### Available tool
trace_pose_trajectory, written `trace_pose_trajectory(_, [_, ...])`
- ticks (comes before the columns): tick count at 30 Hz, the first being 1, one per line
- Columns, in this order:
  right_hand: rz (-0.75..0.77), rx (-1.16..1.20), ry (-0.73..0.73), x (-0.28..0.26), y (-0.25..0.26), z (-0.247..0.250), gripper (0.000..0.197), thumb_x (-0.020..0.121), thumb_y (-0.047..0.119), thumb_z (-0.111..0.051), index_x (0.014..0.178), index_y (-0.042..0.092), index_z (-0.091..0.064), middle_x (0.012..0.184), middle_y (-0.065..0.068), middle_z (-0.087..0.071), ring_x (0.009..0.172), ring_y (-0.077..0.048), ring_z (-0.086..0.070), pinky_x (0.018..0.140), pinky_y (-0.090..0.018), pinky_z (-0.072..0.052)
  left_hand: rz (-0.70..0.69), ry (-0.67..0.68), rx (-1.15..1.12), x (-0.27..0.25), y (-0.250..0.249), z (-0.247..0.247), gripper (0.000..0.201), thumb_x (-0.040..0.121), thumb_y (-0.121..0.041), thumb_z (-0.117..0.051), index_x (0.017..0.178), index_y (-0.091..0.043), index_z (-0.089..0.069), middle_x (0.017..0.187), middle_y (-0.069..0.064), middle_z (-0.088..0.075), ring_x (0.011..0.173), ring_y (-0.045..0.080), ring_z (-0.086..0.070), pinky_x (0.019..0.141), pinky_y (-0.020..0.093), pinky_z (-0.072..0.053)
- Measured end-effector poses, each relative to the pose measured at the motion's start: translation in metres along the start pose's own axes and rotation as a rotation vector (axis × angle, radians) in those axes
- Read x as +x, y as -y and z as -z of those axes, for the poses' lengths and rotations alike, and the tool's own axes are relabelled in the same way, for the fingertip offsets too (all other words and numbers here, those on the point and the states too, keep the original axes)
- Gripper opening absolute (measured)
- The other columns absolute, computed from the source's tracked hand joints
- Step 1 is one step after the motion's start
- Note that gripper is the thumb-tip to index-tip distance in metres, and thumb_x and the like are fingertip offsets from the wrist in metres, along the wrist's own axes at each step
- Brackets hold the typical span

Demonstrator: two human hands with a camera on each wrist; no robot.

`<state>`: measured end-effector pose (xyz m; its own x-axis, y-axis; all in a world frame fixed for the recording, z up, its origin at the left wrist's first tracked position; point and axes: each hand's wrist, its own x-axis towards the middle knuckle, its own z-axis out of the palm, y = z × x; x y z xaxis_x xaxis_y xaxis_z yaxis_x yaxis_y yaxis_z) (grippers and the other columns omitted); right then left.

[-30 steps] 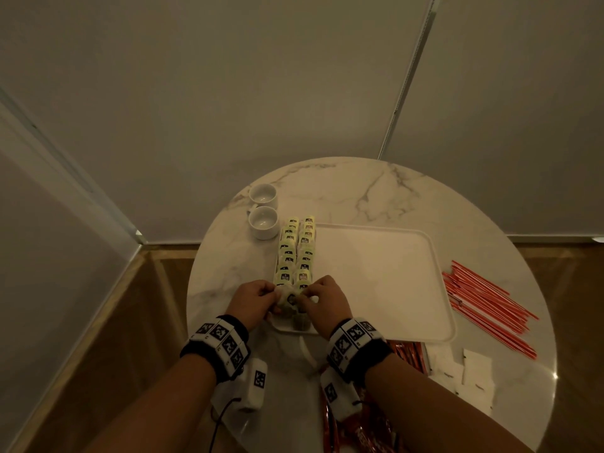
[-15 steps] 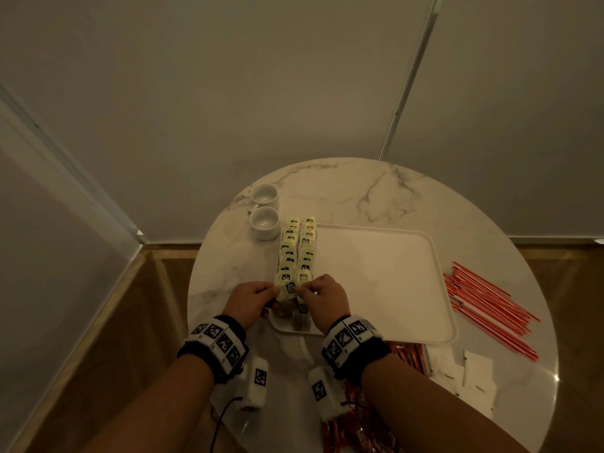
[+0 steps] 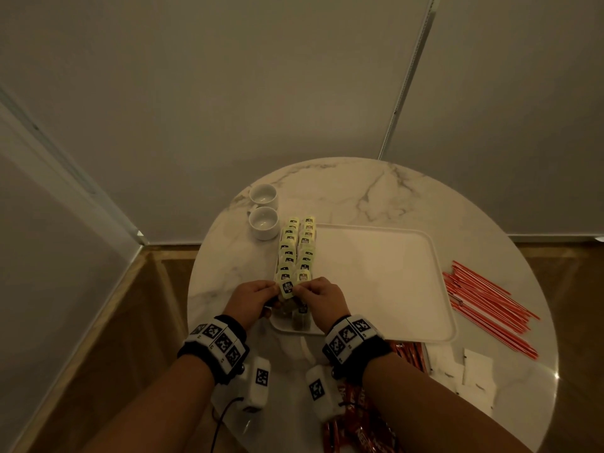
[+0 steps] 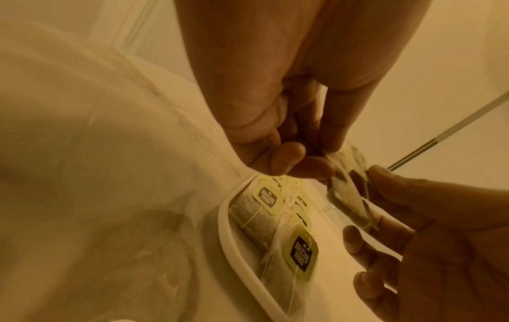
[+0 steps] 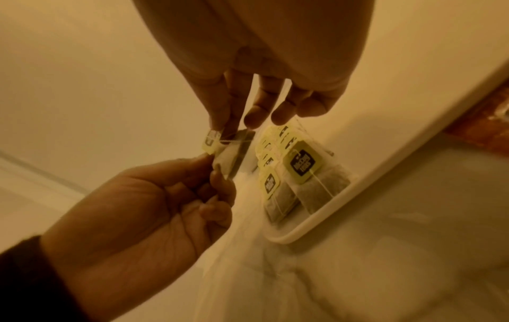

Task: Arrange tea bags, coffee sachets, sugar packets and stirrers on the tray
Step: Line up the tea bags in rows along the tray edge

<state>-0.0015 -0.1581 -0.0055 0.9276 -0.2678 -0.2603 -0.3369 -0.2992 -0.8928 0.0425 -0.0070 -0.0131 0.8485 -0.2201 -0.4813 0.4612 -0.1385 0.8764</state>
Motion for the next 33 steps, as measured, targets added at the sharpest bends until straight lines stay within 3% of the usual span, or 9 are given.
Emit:
trace_pose_trajectory(3, [-0.019, 0.014, -0.008, 0.000, 0.000, 0.000, 0.020, 0.089, 0.021, -0.065, 0.093, 0.004, -0.075, 0.076, 0.011, -0.055, 0.074, -0.007, -0.056, 0.077, -0.024, -0.048, -0.036, 0.038, 0.057, 0.000, 0.001, 0.000, 0.016, 0.092, -0.006, -0.055, 0.097, -0.003, -0.070, 0.078, 0.014, -0.067, 0.064, 0.018, -0.059, 0.050, 0.023, -0.041])
trace_pose_trajectory(7, [-0.014, -0.028, -0.021, 0.002, -0.002, -0.002, 0.019, 0.088, 0.024, -0.066, 0.082, 0.008, -0.076, 0.065, 0.013, -0.059, 0.061, 0.002, -0.056, 0.059, -0.013, -0.043, -0.064, 0.045, 0.089, -0.001, 0.002, 0.000, 0.016, 0.090, -0.005, -0.056, 0.097, 0.001, -0.069, 0.078, 0.014, -0.066, 0.063, 0.016, -0.058, 0.051, 0.024, -0.042])
trace_pose_trajectory(9, [-0.010, -0.099, -0.028, 0.005, -0.004, -0.005, 0.019, 0.086, 0.029, -0.068, 0.073, 0.017, -0.073, 0.073, 0.001, -0.064, 0.068, -0.008, -0.061, 0.058, -0.012, -0.043, -0.084, 0.051, 0.089, -0.002, 0.001, 0.001, 0.014, 0.089, -0.007, -0.059, 0.093, 0.001, -0.070, 0.075, 0.012, -0.066, 0.063, 0.015, -0.058, 0.052, 0.024, -0.042])
trace_pose_trajectory(11, [-0.019, -0.158, -0.045, 0.007, -0.007, -0.009, 0.020, 0.082, 0.034, -0.070, 0.065, 0.025, -0.064, 0.087, -0.002, -0.062, 0.083, -0.018, -0.062, 0.069, -0.022, -0.050, -0.106, 0.043, 0.115, -0.002, 0.001, 0.001, 0.013, 0.089, -0.008, -0.061, 0.089, 0.002, -0.070, 0.071, 0.010, -0.064, 0.063, 0.015, -0.057, 0.053, 0.024, -0.042])
trace_pose_trajectory(16, [-0.015, -0.084, -0.003, 0.004, -0.003, -0.005, 0.018, 0.080, 0.033, -0.071, 0.092, 0.026, -0.060, 0.095, 0.002, -0.060, 0.088, -0.016, -0.061, 0.082, -0.036, -0.056, -0.131, 0.050, 0.196, -0.002, -0.001, 0.002, 0.011, 0.089, -0.008, -0.061, 0.088, -0.002, -0.071, 0.070, 0.009, -0.064, 0.063, 0.015, -0.056, 0.052, 0.022, -0.043])
trace_pose_trajectory(20, [-0.035, -0.088, 0.088, 0.002, 0.002, -0.001, 0.004, 0.086, 0.020, -0.066, 0.082, 0.020, -0.066, 0.077, 0.003, -0.066, 0.077, -0.014, -0.064, 0.083, -0.035, -0.056, -0.183, 0.022, 0.273, -0.001, -0.001, 0.003, 0.008, 0.087, -0.007, -0.065, 0.089, -0.005, -0.071, 0.072, 0.004, -0.067, 0.058, 0.003, -0.059, 0.054, 0.013, -0.045])
trace_pose_trajectory(23, [-0.050, -0.194, 0.094, 0.001, -0.003, -0.001, 0.007, 0.086, 0.021, -0.064, 0.089, 0.019, -0.070, 0.088, 0.000, -0.069, 0.087, -0.017, -0.064, 0.083, -0.030, -0.053, -0.221, -0.006, 0.347, 0.002, 0.004, 0.005, 0.005, 0.084, -0.008, -0.069, 0.085, -0.013, -0.071, 0.078, 0.001, -0.070, 0.070, 0.004, -0.064, 0.068, 0.016, -0.049])
trace_pose_trajectory(28, [-0.096, -0.483, 0.088, -0.004, -0.018, 0.006, 0.026, 0.089, 0.026, -0.058, 0.114, 0.019, -0.062, 0.114, -0.004, -0.062, 0.103, -0.021, -0.058, 0.088, -0.029, -0.047, -0.190, -0.013, 0.512, 0.009, 0.014, 0.007, 0.005, 0.085, -0.012, -0.068, 0.081, -0.016, -0.070, 0.080, 0.002, -0.070, 0.079, 0.016, -0.065, 0.073, 0.023, -0.049])
trace_pose_trajectory(33, [-0.172, -0.500, 0.097, -0.012, -0.029, 0.007, 0.031, 0.082, 0.033, -0.064, 0.101, 0.020, -0.044, 0.100, -0.002, -0.059, 0.084, -0.020, -0.056, 0.067, -0.028, -0.044, -0.160, 0.011, 0.569, 0.013, 0.013, 0.010, 0.006, 0.085, -0.010, -0.066, 0.087, -0.008, -0.072, 0.083, 0.006, -0.069, 0.077, 0.016, -0.063, 0.069, 0.020, -0.047])
